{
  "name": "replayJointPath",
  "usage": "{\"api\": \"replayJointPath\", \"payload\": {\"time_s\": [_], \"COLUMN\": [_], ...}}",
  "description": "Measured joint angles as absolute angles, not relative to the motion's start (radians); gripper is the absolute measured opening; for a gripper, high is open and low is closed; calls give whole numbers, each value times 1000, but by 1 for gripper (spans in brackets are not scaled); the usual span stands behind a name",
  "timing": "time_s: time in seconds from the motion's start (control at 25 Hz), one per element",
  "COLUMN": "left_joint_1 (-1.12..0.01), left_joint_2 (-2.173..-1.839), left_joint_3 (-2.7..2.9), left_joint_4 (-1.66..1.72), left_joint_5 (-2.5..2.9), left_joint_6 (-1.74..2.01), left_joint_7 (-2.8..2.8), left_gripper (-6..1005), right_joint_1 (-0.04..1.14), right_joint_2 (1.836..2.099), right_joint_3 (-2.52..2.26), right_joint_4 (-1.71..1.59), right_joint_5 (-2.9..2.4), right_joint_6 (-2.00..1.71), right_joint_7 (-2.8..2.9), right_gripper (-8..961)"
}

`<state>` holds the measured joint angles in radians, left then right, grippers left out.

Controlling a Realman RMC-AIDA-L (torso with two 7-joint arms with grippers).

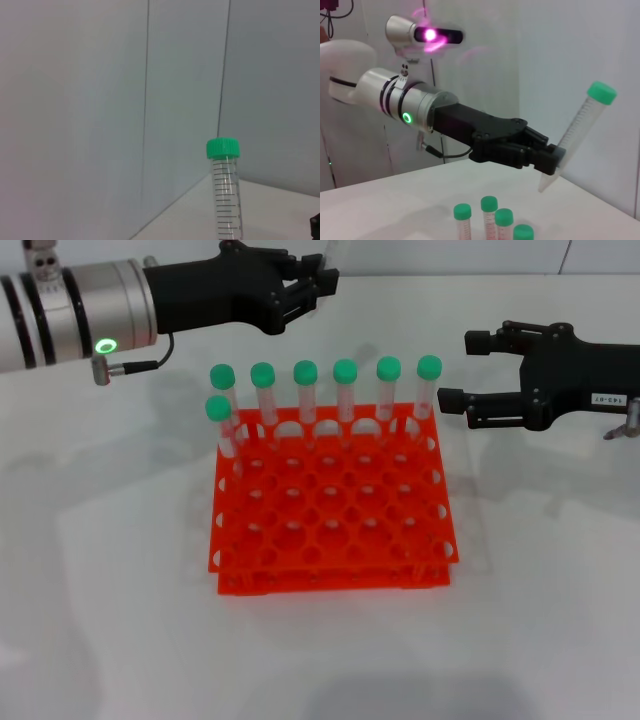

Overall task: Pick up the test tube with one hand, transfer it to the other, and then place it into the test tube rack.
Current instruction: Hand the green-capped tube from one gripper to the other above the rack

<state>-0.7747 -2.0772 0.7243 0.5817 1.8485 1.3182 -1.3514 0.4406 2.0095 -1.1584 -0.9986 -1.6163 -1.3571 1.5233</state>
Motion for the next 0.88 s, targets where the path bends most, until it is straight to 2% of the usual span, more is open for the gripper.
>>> {"api": "replayJointPath", "payload": {"time_s": [0.88], "left_joint_1": [-727], "left_joint_2": [-2077], "left_joint_3": [754], "left_joint_4": [576], "left_joint_5": [1788], "left_joint_6": [1341], "left_joint_7": [-1266], "left_gripper": [186], "right_joint_1": [469], "right_joint_2": [2011], "right_joint_3": [-1158], "right_joint_4": [-994], "right_joint_5": [-1519], "right_joint_6": [-1245], "right_joint_7": [1533], "right_gripper": [835]}}
